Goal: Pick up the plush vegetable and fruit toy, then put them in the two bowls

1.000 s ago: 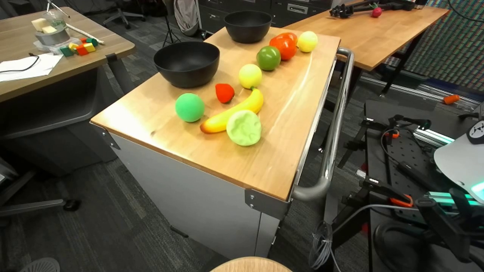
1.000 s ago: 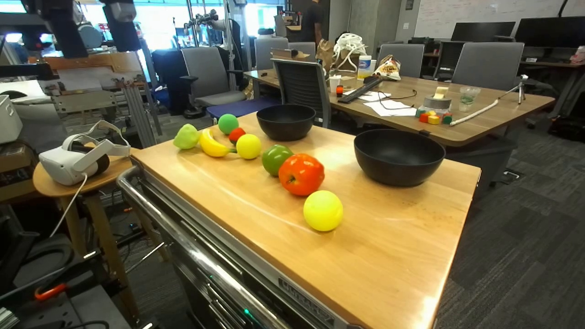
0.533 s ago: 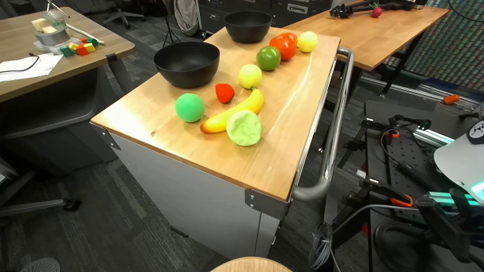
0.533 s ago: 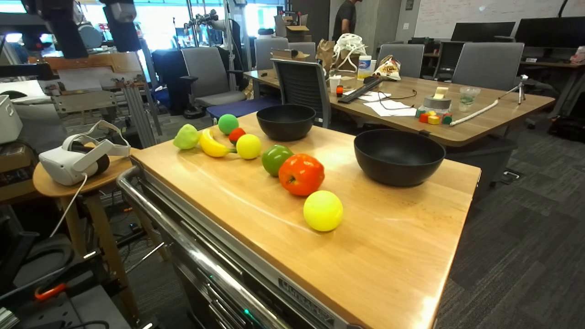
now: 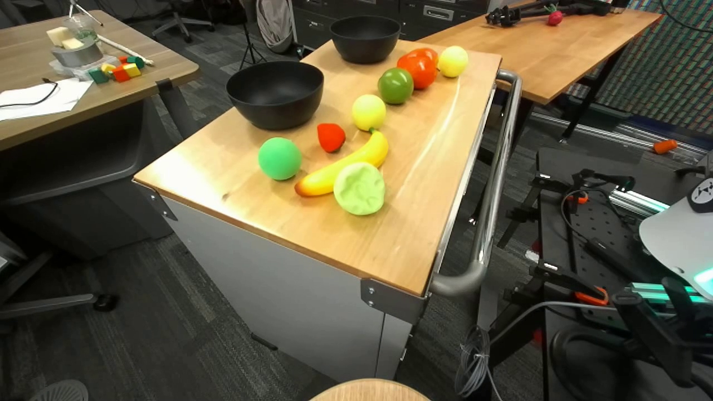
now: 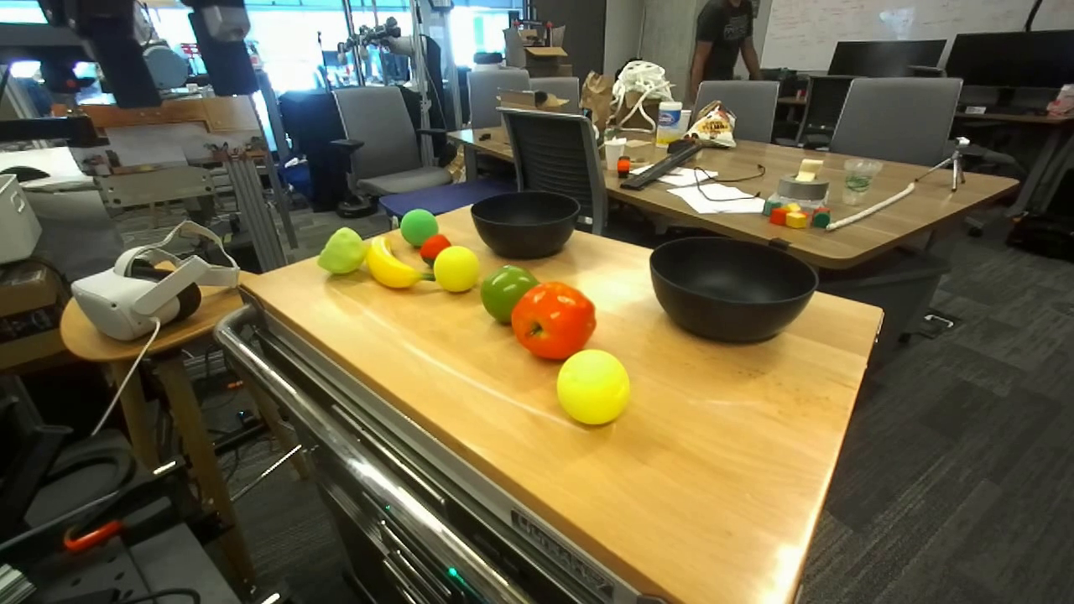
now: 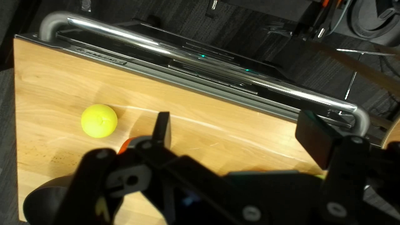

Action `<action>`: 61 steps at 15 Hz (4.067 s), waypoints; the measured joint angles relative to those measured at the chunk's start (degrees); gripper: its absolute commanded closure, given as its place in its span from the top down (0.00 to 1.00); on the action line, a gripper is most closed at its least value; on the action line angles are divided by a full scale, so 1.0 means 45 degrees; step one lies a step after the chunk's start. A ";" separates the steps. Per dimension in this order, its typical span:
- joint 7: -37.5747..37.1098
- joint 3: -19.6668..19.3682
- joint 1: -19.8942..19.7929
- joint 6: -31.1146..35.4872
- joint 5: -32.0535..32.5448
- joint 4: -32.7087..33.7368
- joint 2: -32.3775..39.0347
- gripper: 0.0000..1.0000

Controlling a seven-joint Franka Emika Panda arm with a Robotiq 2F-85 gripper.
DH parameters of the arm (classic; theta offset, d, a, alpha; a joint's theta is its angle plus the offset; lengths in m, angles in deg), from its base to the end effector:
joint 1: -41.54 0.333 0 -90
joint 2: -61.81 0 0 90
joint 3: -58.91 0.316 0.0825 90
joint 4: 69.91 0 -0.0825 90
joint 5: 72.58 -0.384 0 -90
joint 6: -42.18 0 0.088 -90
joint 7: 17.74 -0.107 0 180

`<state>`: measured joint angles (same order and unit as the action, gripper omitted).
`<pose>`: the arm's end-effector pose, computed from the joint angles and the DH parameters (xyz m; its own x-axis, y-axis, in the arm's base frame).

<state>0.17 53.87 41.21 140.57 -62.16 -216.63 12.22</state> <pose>0.2926 -0.0485 0.5292 0.9629 0.2694 -0.0163 0.2695 -0.9563 0.1137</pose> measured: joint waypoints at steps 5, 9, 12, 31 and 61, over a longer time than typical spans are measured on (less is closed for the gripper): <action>-0.1830 0.0238 -0.0003 0.3743 0.0069 -0.0066 0.0567 1.00; -0.2406 -0.0015 0.0203 0.6056 -0.1360 0.0616 0.3340 1.00; -0.1421 -0.0651 0.0734 0.6292 -0.2390 0.1358 0.5483 1.00; -0.3329 0.1083 0.0668 0.9825 -0.2436 0.3878 1.2430 1.00; -0.9996 0.1094 0.0673 1.3061 0.6332 0.7637 1.5391 0.79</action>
<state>-44.81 58.79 44.24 199.34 -33.67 -182.27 81.48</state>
